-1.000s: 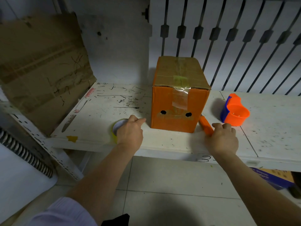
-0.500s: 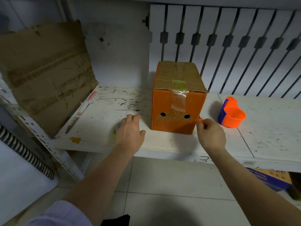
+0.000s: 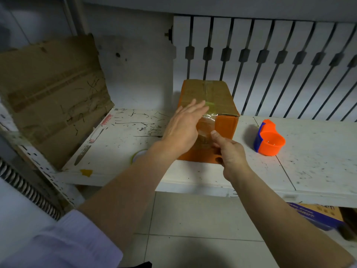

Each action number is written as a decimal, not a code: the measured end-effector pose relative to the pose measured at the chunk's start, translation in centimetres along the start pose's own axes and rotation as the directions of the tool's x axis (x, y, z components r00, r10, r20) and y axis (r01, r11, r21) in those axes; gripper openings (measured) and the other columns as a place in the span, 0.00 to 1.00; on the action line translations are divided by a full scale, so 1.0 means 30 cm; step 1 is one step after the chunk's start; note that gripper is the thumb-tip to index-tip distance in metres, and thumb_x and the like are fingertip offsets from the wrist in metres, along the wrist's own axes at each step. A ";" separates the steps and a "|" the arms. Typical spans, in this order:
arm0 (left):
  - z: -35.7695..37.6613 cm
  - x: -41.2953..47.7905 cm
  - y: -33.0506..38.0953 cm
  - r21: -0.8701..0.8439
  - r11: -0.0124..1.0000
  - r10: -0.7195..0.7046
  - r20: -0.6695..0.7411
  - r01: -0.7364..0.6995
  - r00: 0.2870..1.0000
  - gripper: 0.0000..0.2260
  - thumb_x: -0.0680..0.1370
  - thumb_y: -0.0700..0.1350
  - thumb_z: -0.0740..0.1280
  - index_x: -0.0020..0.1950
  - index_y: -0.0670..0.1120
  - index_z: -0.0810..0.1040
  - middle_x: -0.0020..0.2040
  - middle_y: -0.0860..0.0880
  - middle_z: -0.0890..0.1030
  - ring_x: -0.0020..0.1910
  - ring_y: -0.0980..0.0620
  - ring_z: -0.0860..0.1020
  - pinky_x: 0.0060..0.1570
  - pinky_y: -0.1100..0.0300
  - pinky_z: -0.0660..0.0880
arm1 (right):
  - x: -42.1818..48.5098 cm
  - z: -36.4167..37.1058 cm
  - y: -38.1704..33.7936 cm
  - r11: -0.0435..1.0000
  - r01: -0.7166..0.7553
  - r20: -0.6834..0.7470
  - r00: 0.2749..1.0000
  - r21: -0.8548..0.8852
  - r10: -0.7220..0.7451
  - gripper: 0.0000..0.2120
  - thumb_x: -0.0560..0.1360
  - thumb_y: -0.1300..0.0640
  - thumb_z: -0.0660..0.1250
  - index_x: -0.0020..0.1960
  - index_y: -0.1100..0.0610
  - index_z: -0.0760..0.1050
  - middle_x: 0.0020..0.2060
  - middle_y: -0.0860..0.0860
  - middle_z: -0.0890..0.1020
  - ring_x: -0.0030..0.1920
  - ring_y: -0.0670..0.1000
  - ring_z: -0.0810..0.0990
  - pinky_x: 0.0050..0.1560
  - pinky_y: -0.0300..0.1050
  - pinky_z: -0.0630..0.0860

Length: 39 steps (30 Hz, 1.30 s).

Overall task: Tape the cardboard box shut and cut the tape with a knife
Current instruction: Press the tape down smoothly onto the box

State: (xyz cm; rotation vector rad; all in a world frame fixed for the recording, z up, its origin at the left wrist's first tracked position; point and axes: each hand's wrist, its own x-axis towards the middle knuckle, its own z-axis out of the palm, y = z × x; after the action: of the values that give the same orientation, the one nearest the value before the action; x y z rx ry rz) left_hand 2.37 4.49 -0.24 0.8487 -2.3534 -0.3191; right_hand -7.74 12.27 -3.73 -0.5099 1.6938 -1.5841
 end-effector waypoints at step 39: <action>0.072 0.118 -0.037 0.094 0.982 -0.148 -0.133 0.161 0.980 0.24 0.67 0.65 0.68 0.58 0.55 0.78 0.57 0.55 0.79 0.58 0.49 0.69 0.56 0.50 0.64 | 0.070 0.067 0.037 0.983 0.089 -0.160 0.980 -0.160 -0.115 0.09 0.73 0.53 0.69 0.35 0.50 0.76 0.37 0.47 0.80 0.45 0.51 0.78 0.55 0.50 0.75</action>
State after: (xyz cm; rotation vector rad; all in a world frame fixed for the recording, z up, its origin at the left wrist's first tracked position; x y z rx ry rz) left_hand -0.58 1.39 -0.75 1.0735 -2.2081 -0.2008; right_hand -7.37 9.55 -5.24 -0.5609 1.9547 -1.6169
